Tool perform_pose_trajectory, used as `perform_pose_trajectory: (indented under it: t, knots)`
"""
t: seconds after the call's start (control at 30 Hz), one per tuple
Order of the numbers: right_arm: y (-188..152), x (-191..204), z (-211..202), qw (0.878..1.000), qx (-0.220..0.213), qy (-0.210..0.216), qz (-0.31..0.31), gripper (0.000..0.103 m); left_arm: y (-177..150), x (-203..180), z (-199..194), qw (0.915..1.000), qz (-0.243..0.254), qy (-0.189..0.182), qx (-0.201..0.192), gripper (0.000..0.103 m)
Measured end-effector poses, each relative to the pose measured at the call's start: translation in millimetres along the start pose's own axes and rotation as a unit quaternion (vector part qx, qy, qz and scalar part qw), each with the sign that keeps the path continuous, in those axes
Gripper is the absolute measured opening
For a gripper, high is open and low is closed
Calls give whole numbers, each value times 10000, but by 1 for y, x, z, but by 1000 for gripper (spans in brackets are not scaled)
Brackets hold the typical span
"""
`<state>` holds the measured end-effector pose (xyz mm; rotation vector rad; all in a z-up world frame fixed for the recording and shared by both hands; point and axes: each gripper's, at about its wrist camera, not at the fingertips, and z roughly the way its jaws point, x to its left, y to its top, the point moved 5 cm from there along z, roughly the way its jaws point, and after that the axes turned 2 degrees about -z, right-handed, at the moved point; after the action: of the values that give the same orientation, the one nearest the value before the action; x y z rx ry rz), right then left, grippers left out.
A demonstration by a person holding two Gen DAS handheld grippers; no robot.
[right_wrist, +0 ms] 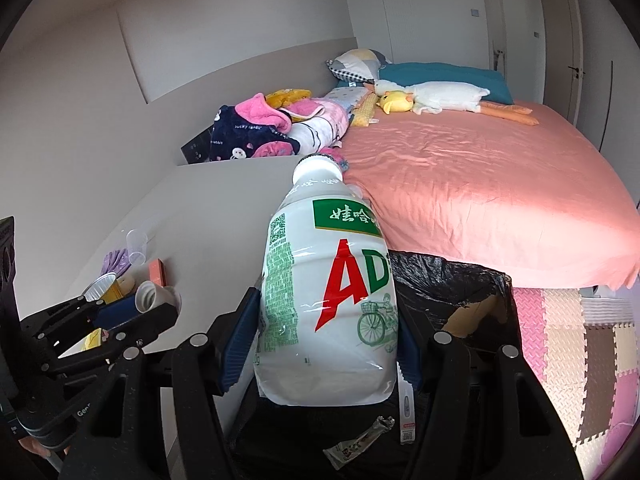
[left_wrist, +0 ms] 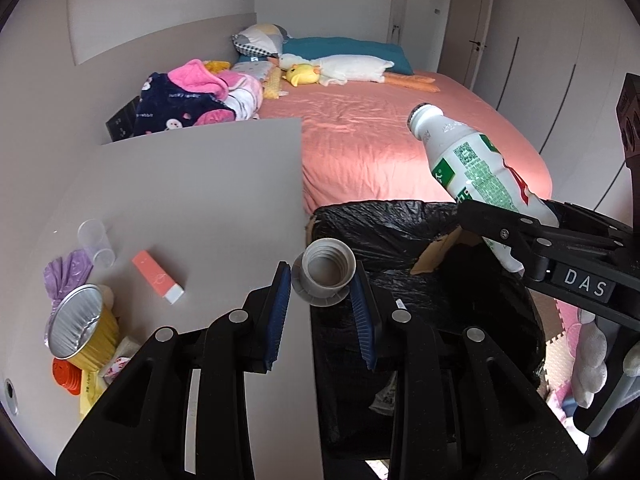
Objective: Collect trash
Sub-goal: 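Carry the bottle and cap over the black trash bag and open both tools, then move both open tools back over the table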
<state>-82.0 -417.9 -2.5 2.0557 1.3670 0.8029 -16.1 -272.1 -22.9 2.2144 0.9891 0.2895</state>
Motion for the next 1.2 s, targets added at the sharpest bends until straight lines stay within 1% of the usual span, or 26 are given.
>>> perform_pose_trajectory:
  t: [0.03, 0.07, 0.1, 0.13, 0.17, 0.2, 0.3, 0.37, 0.57, 0.7, 0.83, 1.0, 1.2]
  knots:
    - [0, -4, -2, 10000, 7, 25, 53, 63, -1, -6, 3, 9998, 21, -179, 99, 43]
    - [0, -7, -4, 9999, -3, 67, 113, 63, -1, -10, 4, 9994, 10, -292, 175, 85]
    - [0, -13, -6, 9997, -38, 63, 215, 69, -1, -14, 5, 9989, -27, -426, 174, 97]
    - [0, -20, -9, 9994, -112, -48, 326, 80, -1, -19, 4, 9980, -45, -618, 124, 97]
    - [1, -25, -12, 9988, -197, -169, 411, 83, -2, -22, 5, 9975, -35, -684, 162, 97]
    - [1, -32, -15, 9978, -292, -289, 511, 83, -2, -24, 7, 9973, -25, -707, 207, 97]
    - [1, -47, -19, 9961, -308, -373, 737, 83, -6, -29, 14, 9973, 70, -661, 322, 97]
    - [0, -52, -21, 9956, -333, -412, 770, 83, -8, -31, 17, 9972, 91, -653, 354, 97]
    - [-1, -50, -21, 9961, -331, -402, 718, 83, -9, -33, 21, 9968, 160, -666, 404, 97]
    - [-2, -43, -18, 9968, -287, -357, 653, 83, -12, -31, 20, 9969, 146, -657, 403, 97]
    - [-3, -34, -13, 9977, -240, -294, 559, 83, -13, -22, 19, 9977, 83, -558, 377, 97]
    - [-2, -17, -7, 9988, -205, -166, 415, 83, -18, -7, 14, 9988, -14, -356, 335, 97]
    - [-1, 8, 2, 9996, -171, -21, 223, 83, -23, 20, 6, 9995, -172, -63, 270, 97]
